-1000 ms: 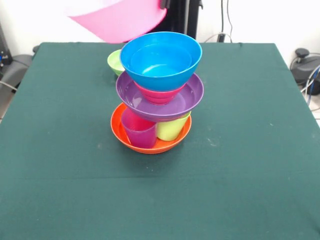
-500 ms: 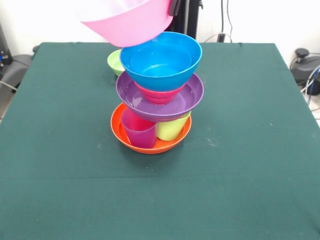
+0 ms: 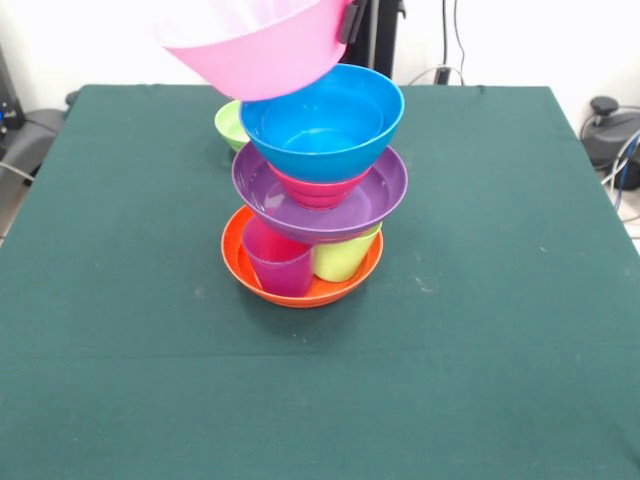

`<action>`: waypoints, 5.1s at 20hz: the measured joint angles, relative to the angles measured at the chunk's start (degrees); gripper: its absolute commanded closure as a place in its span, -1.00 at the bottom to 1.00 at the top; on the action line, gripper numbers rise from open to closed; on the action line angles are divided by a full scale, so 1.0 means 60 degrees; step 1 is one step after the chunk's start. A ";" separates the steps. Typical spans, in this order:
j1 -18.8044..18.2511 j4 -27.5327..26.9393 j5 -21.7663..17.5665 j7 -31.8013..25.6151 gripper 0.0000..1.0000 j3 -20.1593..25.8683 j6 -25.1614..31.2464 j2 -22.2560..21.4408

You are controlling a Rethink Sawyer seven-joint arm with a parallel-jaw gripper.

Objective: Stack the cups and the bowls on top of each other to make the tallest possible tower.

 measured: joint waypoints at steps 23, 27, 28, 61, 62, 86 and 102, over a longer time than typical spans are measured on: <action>0.1107 -0.0004 0.0675 0.0442 1.00 -0.1152 -0.0620 0.0673; 0.1226 -0.0030 0.0693 0.0442 1.00 -0.1348 -0.0678 0.0747; 0.1249 -0.0048 0.0698 0.0442 1.00 -0.1382 -0.0676 0.0761; 0.2190 -0.1822 0.1472 0.0444 1.00 -0.2105 -0.0219 0.1579; 0.2227 -0.1822 0.1474 0.0444 1.00 -0.2133 -0.0194 0.1595; 0.2570 -0.1825 0.1480 0.0444 1.00 -0.2890 0.0040 0.2142; 0.2769 -0.2003 0.1923 0.0444 1.00 -0.2895 0.0040 0.2261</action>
